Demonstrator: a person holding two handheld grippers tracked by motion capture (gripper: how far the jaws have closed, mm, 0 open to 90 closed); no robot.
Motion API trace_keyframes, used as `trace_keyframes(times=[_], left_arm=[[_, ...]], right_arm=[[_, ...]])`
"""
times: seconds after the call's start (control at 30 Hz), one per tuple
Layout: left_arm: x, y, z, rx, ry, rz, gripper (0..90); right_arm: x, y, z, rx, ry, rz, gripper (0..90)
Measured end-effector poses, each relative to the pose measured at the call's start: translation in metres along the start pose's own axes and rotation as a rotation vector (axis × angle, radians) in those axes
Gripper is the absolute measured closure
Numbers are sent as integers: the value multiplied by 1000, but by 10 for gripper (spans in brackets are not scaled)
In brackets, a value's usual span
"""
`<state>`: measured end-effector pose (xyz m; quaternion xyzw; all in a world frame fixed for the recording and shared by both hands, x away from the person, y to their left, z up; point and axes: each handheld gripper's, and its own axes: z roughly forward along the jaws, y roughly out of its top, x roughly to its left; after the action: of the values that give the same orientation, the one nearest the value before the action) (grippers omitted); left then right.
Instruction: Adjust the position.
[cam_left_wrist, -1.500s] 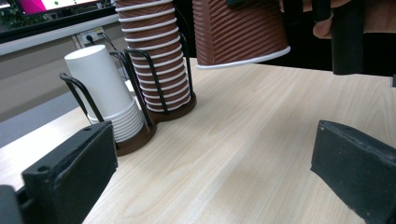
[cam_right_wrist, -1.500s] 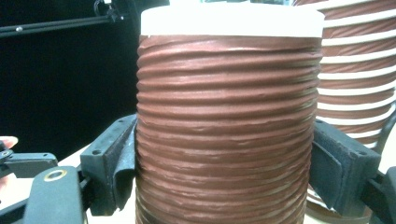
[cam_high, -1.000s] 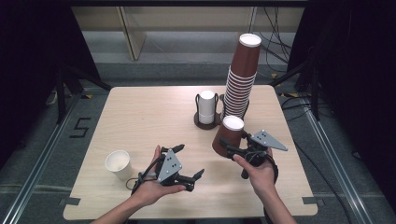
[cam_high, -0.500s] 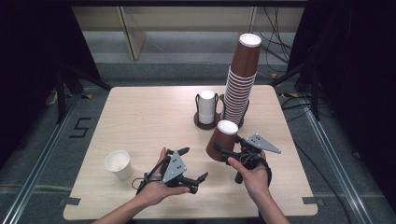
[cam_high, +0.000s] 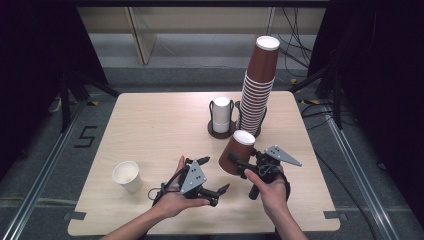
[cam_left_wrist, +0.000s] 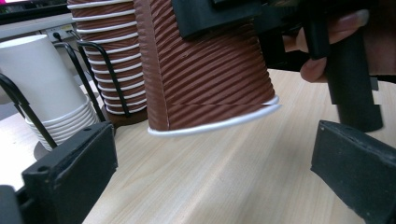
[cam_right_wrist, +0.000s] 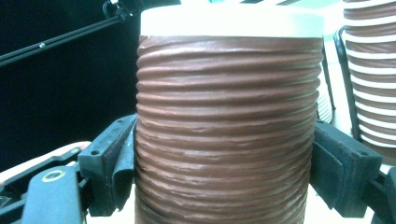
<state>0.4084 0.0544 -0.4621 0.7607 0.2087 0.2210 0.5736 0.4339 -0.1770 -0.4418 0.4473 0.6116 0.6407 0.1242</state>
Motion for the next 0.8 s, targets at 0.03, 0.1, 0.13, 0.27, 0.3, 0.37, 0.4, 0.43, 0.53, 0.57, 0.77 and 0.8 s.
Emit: trace_keyframes(times=[0.03, 0.1, 0.13, 0.27, 0.3, 0.37, 0.4, 0.43, 0.53, 0.57, 0.77, 0.8], left_arm=[[1, 0, 1, 4, 0, 0, 0], [2, 0, 4, 8, 2, 2, 0], [3, 0, 6, 10, 5, 1, 0], [7, 1, 10, 8, 10, 0, 0], [7, 1, 11, 10, 8, -3, 0], [8, 1, 12, 14, -4, -14, 0], [8, 1, 13, 18, -7, -14, 0], [8, 1, 14, 12, -10, -13, 0], [7, 2, 15, 16, -15, -25, 0], [7, 2, 16, 15, -18, -33, 0], [5, 3, 20, 25, -33, -33, 0], [5, 3, 21, 25, -34, -31, 0]], right_arm=[[0, -1, 1, -4, -1, -9, 186], [0, -2, 1, 1, 3, -2, 186], [2, -3, 2, 10, 2, 19, 186], [4, -6, 2, 16, 13, 19, 186], [4, -7, 3, 12, 16, 5, 186], [5, -9, 3, 22, 17, 9, 186], [5, -9, 4, 21, 15, 5, 186], [6, -10, 4, 23, 18, 11, 186], [7, -10, 4, 21, 23, 14, 187], [6, -10, 4, 17, 17, 4, 186], [10, -11, 4, 14, 27, 1, 187], [12, -11, 4, 21, 31, 29, 187]])
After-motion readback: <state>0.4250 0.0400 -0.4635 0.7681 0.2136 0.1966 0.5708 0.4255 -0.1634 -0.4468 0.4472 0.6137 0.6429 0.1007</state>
